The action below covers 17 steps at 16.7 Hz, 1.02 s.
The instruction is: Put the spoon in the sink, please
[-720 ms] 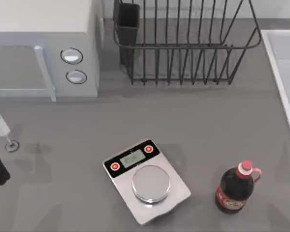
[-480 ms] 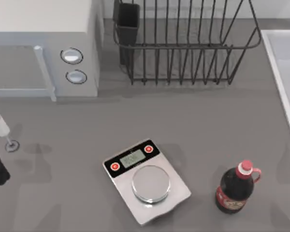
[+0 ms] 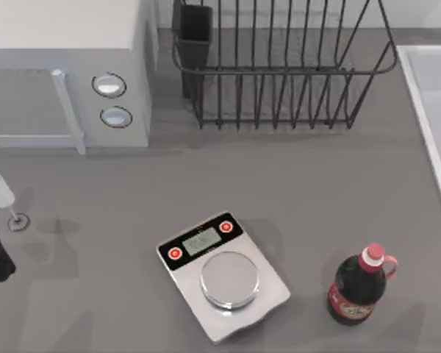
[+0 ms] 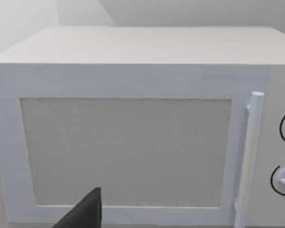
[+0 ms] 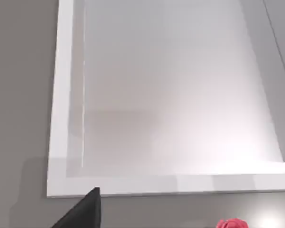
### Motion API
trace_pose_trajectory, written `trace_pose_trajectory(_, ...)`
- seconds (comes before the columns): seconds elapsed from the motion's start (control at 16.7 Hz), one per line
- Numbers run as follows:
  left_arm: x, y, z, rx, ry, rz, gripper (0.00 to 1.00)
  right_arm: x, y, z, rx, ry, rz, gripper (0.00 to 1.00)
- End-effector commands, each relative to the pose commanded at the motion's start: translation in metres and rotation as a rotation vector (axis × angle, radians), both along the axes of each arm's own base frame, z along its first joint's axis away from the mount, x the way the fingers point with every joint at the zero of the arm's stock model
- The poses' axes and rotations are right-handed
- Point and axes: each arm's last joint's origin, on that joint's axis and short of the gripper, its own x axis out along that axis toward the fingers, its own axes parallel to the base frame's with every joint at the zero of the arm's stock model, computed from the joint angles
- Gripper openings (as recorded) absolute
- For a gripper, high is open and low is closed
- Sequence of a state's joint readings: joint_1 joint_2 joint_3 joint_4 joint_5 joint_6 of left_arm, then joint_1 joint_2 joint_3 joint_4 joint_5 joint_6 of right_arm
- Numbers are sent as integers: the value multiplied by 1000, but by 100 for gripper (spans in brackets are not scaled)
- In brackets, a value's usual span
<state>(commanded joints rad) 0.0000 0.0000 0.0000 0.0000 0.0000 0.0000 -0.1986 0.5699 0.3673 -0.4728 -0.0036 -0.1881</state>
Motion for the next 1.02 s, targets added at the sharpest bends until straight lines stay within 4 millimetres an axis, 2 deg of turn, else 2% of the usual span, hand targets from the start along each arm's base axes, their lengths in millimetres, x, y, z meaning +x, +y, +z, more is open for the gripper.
trace_pose_trajectory(0.24,0,0,0,0,0,0,100,25,-23,0,52,449,-28,100)
trace_pose_trajectory(0.48,0,0,0,0,0,0,100,45,-47,1,129,739,-26,100)
trace_pose_trajectory(0.72,0,0,0,0,0,0,100,57,-63,3,177,862,-19,100)
trace_pose_trajectory(1.02,0,0,0,0,0,0,100,58,-63,3,178,869,-15,100)
